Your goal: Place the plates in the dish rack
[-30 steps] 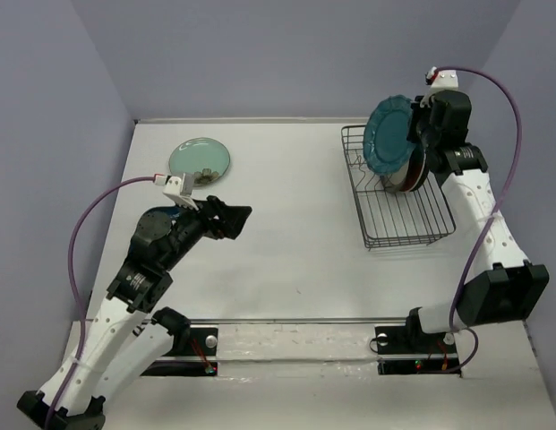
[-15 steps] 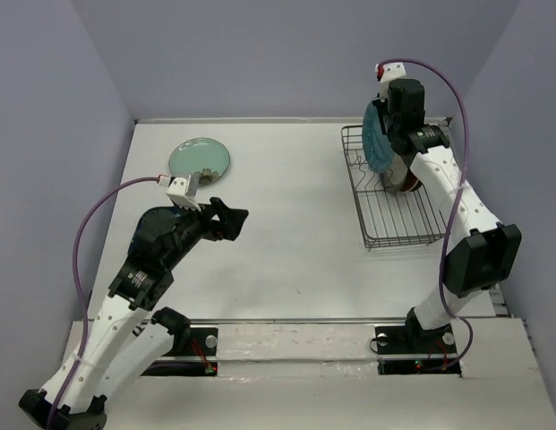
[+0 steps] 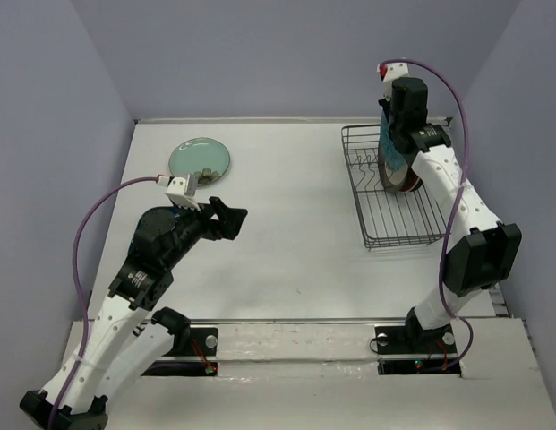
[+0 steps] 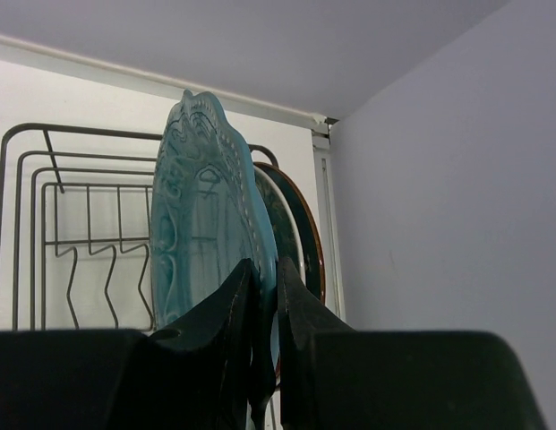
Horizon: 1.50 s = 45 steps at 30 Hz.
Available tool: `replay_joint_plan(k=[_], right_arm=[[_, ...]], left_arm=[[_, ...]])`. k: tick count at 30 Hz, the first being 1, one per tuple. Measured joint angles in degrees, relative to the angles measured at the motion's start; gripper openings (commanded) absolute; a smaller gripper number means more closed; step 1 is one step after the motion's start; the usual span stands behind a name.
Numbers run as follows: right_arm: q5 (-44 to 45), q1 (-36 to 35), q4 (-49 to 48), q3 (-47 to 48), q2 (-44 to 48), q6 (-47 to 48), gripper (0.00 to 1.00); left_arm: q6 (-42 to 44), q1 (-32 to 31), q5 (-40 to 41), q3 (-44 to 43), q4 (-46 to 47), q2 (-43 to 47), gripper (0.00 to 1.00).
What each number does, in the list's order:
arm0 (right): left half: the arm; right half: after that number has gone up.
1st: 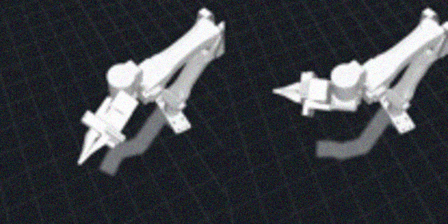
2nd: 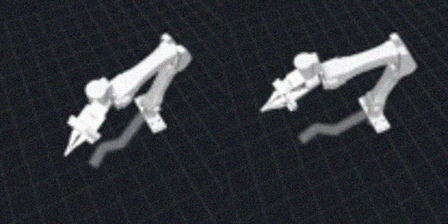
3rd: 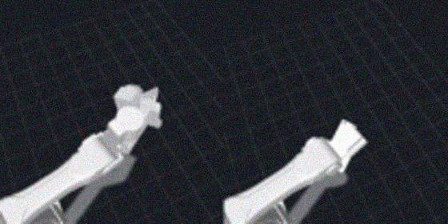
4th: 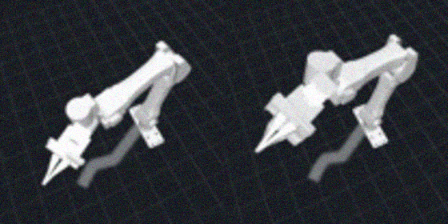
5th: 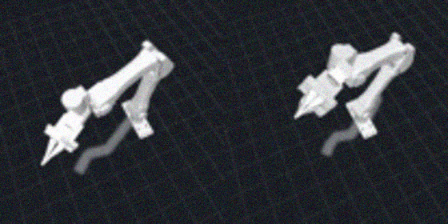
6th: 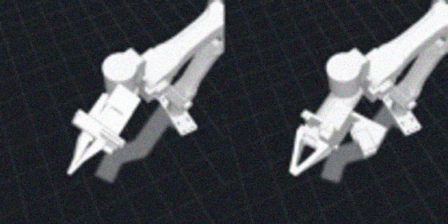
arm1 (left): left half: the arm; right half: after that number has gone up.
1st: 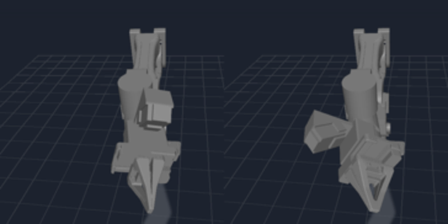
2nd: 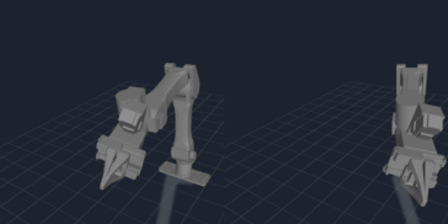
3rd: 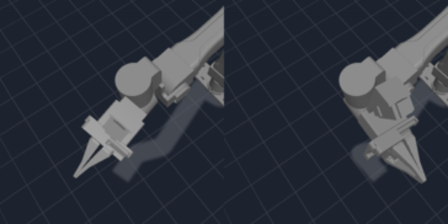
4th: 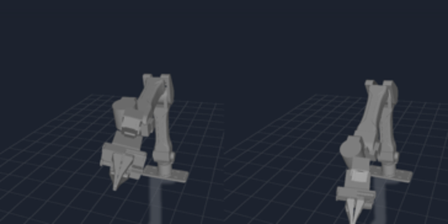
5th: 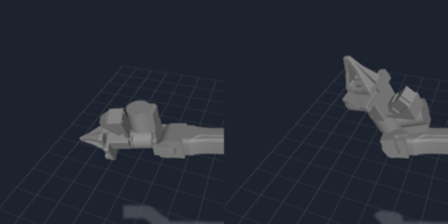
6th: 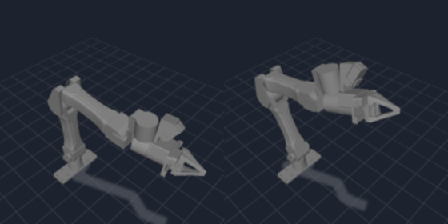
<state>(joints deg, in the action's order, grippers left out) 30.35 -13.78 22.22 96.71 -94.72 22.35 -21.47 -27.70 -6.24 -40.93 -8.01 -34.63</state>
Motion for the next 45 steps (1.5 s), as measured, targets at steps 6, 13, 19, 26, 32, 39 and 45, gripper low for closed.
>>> replay_joint_plan(k=[6,13,19,26,32,39,45], right_arm=[[0.83,0.0,-1.29,0.0,-2.45,1.14,0.07],[1.07,0.0,-2.8,-1.73,-5.49,1.84,0.07],[0.94,0.0,-3.67,-3.96,-7.02,1.44,0.07],[-0.33,0.0,-4.9,-9.51,-7.28,-2.67,0.07],[0.55,0.35,-6.82,-10.4,-7.34,-6.49,0.26],[2.4,0.26,-8.7,-10.64,-6.86,-12.31,0.88],[-2.78,-0.07,-7.82,-11.28,0.46,-16.11,0.94]], left_arm=[[0.0,0.07,-0.2,0.0,0.0,0.2,0.99],[0.0,0.09,-0.28,0.0,0.0,0.44,0.99],[0.0,0.11,-0.42,0.0,0.0,0.44,0.99],[-0.26,0.79,-0.09,0.07,0.0,0.2,0.99],[-1.73,1.49,4.2,0.07,-0.55,-1.49,0.99],[-4.17,2.84,6.62,-0.22,-1.46,-9.31,0.99],[-6.1,5.03,4.92,-1.9,-1.79,-17.75,0.99]])
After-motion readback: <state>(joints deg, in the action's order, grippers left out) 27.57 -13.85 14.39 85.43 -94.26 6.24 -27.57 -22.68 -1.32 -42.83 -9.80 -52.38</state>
